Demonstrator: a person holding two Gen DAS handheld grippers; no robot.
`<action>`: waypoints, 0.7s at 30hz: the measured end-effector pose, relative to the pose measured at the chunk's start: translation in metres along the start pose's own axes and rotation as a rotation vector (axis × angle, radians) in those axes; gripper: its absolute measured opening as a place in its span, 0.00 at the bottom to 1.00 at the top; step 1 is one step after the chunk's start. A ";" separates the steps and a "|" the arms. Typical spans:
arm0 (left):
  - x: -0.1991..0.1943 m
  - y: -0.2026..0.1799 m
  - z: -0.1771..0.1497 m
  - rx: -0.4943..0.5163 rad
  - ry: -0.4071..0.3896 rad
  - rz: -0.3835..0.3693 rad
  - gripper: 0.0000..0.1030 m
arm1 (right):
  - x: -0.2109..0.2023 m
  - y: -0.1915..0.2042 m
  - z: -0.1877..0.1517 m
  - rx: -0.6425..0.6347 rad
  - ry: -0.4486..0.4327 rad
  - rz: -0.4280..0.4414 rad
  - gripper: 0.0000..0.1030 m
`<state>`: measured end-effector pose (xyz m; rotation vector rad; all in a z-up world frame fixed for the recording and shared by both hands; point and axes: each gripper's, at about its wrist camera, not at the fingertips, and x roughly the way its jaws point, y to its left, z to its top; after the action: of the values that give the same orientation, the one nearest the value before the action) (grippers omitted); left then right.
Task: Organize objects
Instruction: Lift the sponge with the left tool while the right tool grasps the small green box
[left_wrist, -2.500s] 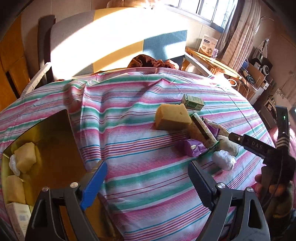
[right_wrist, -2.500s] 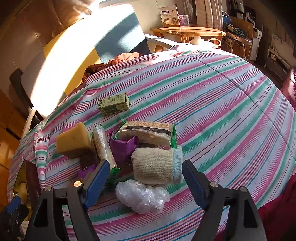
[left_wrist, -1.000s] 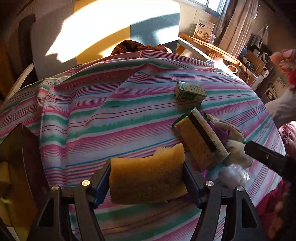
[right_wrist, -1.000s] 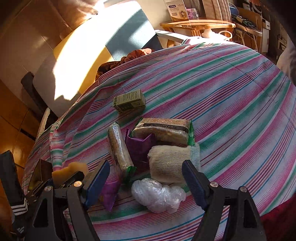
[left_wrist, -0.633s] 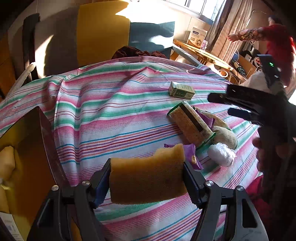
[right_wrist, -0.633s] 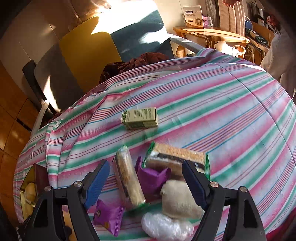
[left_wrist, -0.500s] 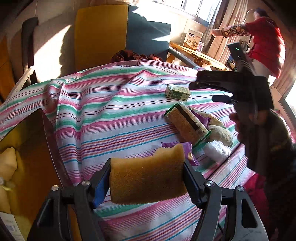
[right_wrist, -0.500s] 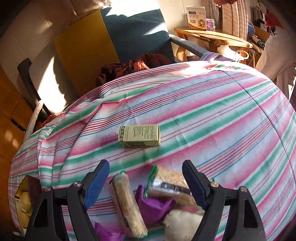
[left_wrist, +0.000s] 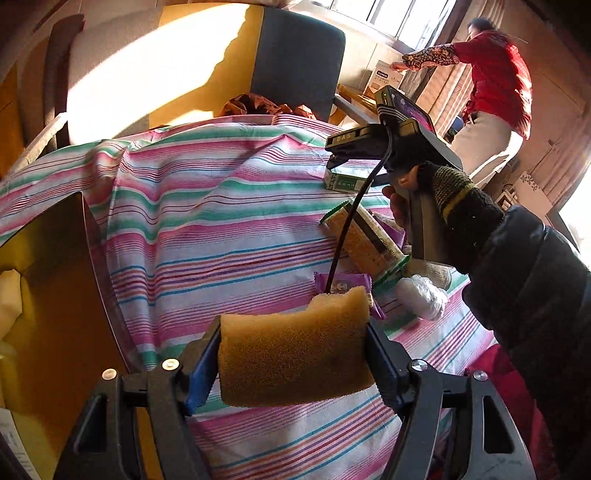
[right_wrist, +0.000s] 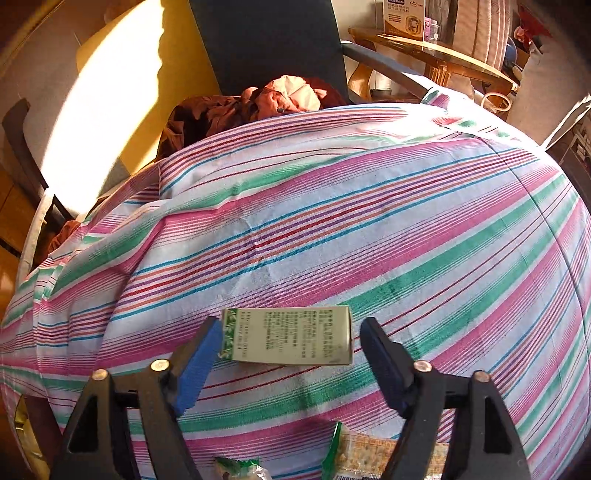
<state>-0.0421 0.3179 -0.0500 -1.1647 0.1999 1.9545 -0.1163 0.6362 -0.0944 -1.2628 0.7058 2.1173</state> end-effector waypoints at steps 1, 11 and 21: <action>-0.001 0.000 0.000 0.000 -0.001 -0.001 0.70 | -0.006 0.003 0.000 -0.013 -0.016 -0.022 0.52; -0.022 -0.004 -0.003 0.001 -0.035 -0.004 0.70 | -0.015 0.000 0.003 -0.011 -0.006 0.017 0.77; -0.034 0.005 -0.004 -0.029 -0.054 -0.003 0.71 | 0.006 0.015 0.000 -0.080 0.018 -0.083 0.89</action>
<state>-0.0353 0.2933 -0.0270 -1.1291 0.1416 1.9901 -0.1291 0.6266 -0.0971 -1.3313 0.5718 2.0876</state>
